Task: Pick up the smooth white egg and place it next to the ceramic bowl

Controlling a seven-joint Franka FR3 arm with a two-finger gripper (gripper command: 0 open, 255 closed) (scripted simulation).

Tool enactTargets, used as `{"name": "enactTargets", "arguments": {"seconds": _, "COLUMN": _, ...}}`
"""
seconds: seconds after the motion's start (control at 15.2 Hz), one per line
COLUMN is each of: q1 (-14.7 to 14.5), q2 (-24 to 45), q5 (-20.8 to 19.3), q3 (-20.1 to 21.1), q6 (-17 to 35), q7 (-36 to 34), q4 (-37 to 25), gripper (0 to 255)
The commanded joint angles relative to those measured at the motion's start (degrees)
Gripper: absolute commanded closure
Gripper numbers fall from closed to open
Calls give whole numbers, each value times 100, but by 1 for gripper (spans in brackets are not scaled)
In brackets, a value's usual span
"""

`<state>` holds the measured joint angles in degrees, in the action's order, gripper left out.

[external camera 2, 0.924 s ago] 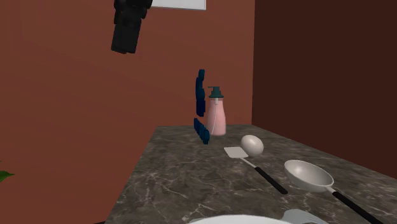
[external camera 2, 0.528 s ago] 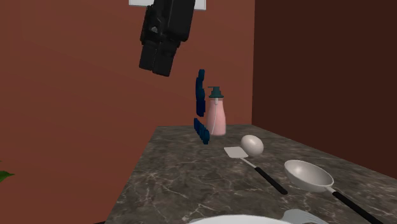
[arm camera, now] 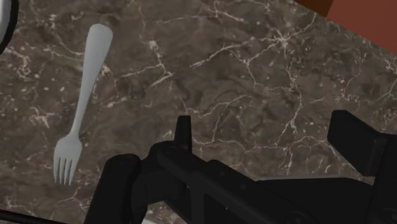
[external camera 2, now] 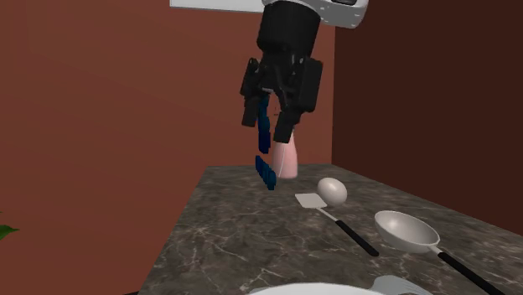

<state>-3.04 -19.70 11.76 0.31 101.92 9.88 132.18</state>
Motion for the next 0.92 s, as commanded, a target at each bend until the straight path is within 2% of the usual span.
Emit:
{"name": "enactTargets", "arguments": {"seconds": 0.0, "q1": -68, "q2": 391, "q5": 78, "q3": 72, "q6": 261, "q7": -16, "q4": -185, "gripper": 0}}
{"name": "enactTargets", "arguments": {"seconds": 0.46, "q1": -228, "q2": 1850, "q5": 223, "q3": 230, "q6": 871, "q7": -1, "q4": -1195, "gripper": 0}}
{"name": "enactTargets", "arguments": {"seconds": 0.86, "q1": -353, "q2": 3110, "q5": 254, "q3": 346, "q6": 1130, "q7": -38, "q4": -2342, "gripper": 0}}
